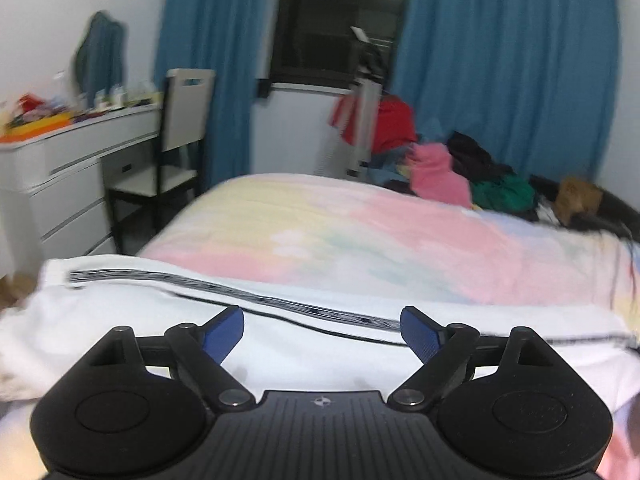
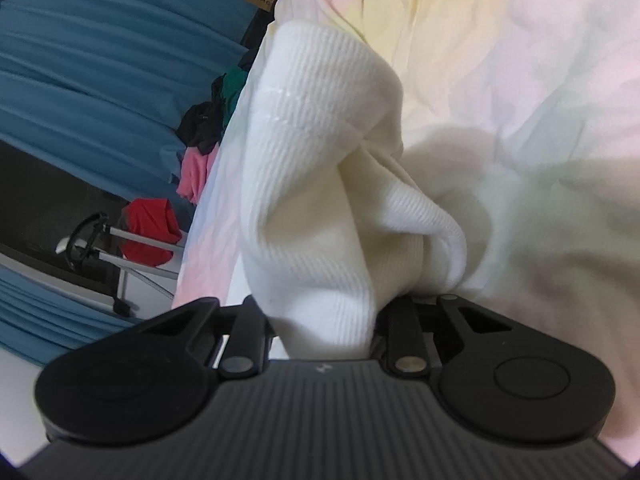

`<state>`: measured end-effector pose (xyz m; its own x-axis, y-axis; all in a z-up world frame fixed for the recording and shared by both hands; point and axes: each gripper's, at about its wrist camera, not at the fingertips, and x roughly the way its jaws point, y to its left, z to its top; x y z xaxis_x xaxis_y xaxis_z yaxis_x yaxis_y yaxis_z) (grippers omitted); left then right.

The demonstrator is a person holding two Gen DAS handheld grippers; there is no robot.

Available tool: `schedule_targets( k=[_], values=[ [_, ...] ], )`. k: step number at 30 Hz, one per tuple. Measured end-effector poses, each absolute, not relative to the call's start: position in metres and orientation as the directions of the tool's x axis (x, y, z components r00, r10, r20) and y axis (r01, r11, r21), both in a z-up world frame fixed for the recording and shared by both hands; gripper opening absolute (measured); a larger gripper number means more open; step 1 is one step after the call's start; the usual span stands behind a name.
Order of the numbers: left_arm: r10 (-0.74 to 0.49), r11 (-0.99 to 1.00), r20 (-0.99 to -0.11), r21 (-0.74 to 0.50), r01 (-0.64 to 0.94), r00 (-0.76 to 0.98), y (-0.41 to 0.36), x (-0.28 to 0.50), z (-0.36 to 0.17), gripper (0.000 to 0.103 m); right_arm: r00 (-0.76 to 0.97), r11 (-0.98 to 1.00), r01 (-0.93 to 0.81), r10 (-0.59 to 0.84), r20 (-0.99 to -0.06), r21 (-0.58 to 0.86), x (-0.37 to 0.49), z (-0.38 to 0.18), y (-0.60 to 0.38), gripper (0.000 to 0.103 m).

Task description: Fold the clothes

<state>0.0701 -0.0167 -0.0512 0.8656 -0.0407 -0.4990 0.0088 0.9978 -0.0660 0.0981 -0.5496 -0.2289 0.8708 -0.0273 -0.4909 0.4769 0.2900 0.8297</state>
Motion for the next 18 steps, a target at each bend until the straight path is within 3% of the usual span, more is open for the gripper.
schedule_targets(
  k=[6,13,18],
  values=[
    [0.002,0.997,-0.568,0.063,0.041,0.823,-0.047,0.090,-0.108,0.087,0.875,0.338,0.466,-0.039,-0.483,0.818,0.113,-0.224,-0.540,0.025],
    [0.048,0.995,-0.635,0.099,0.020,0.771,-0.053,0.100,-0.150,0.088,0.869,0.400,0.478,-0.085,-0.488,0.782,0.120,-0.211,-0.532,0.025],
    [0.059,0.990,-0.658,0.134,0.039,0.750,-0.050,0.111,-0.157,0.089,0.861,0.560,0.488,-0.181,-0.476,0.669,0.127,-0.183,-0.510,0.024]
  ],
)
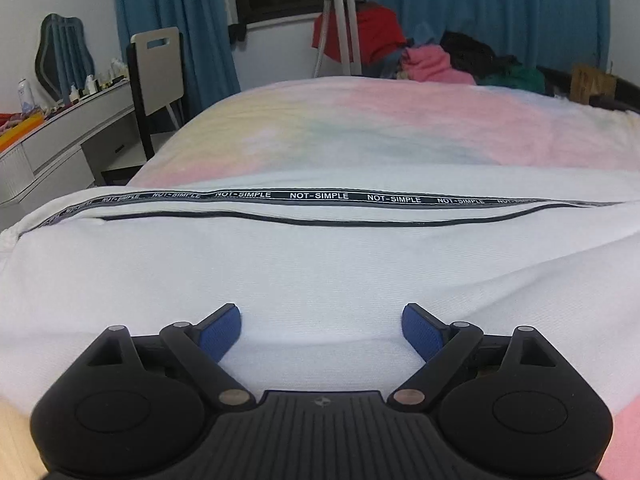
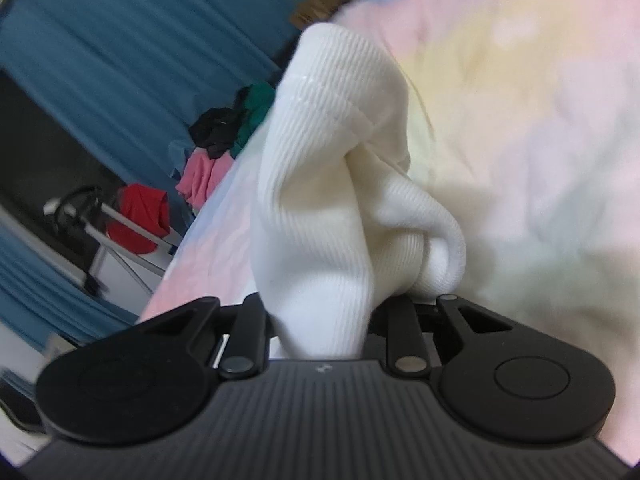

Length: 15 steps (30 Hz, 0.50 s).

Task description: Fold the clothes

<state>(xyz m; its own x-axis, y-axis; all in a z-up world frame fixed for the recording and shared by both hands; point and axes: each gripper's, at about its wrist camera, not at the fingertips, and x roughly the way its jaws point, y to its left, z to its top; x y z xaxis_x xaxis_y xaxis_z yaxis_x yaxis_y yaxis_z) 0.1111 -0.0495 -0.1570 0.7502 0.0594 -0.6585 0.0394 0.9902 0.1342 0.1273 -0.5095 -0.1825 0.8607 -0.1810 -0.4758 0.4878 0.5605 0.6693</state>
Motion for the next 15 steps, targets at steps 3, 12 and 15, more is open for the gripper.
schedule_targets(
  k=[3,12,15],
  values=[
    [0.039,0.993,-0.671,0.106,0.045,0.741,-0.043,0.115,-0.154,0.089,0.862,0.663,0.484,-0.249,-0.441,0.571,0.126,-0.161,-0.491,0.023],
    [-0.014,0.999,-0.670,0.018,0.036,0.742,-0.027,0.114,-0.134,0.089,0.918,0.925,0.371,-0.350,-0.185,0.089,0.108,-0.104,-0.388,0.023],
    [-0.038,0.998,-0.639,-0.067,-0.006,0.769,-0.009,0.109,-0.114,0.089,0.953,0.956,0.280,-0.288,-0.096,-0.092,0.098,-0.098,-0.339,0.023]
  ],
)
